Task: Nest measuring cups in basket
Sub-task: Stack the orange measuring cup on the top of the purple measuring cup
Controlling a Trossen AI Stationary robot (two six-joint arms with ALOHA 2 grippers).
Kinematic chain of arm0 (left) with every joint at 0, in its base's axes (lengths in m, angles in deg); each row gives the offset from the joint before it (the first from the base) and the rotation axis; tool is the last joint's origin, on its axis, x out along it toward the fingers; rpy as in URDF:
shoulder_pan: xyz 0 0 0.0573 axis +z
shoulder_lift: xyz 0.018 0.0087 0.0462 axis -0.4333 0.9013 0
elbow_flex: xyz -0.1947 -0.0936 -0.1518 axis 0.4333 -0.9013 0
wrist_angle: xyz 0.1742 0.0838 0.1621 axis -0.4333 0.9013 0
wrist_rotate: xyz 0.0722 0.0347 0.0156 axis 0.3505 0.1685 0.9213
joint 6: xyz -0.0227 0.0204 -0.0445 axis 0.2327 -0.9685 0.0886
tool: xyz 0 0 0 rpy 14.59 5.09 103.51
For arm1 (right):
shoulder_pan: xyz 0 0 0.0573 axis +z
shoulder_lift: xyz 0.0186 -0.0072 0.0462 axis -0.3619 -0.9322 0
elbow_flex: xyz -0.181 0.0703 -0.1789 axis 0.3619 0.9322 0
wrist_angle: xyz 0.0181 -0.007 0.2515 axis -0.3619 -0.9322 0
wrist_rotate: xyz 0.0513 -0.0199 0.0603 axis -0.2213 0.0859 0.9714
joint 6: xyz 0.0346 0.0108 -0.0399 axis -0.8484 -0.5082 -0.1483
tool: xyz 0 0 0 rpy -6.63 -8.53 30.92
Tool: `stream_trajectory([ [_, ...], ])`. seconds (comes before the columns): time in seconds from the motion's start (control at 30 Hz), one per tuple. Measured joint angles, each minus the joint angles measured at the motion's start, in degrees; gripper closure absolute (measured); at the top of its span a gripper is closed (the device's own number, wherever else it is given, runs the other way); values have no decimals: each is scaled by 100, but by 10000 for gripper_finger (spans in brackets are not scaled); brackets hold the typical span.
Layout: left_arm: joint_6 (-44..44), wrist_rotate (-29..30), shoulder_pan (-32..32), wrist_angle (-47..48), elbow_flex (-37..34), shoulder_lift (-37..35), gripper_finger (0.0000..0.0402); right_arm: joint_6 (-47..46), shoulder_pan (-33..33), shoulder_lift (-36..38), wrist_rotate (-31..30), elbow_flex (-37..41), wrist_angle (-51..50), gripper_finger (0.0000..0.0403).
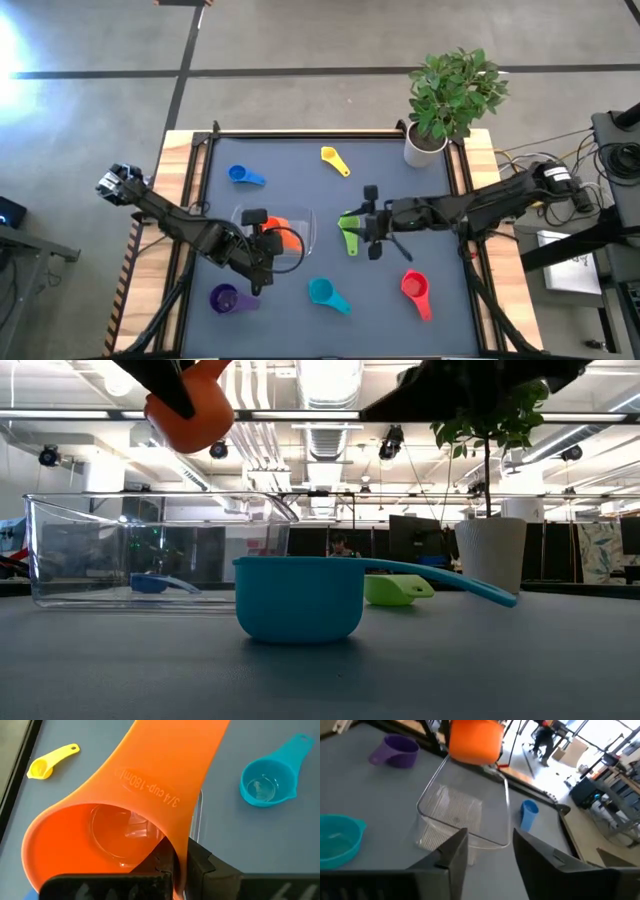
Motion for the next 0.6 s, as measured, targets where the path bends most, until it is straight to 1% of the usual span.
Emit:
stream_trajectory([
  [0.1,35,151,6,-4,0,0,402,3,0,-155,2,-37,638,227],
  [0.17,37,278,4,-8,0,-2,402,31,0,-271,4,-24,842,219],
  [0.27,40,470,15,-12,-4,-1,402,27,0,-426,21,6,1057,216],
  [0.37,41,702,37,-23,-4,0,402,-284,0,-596,125,-7,1566,216],
  [0.43,46,1053,46,-47,-4,0,402,-721,0,-790,356,-9,1911,216],
  [0.5,72,1599,46,-51,-20,0,402,-1246,-14,-992,746,1,2203,216],
  [0.57,41,1925,48,-52,-58,0,402,-1608,-15,-1174,1081,2,2657,216],
  [0.6,-2,2036,51,-52,-81,9,402,-1723,-13,-1248,1130,1,2858,216],
])
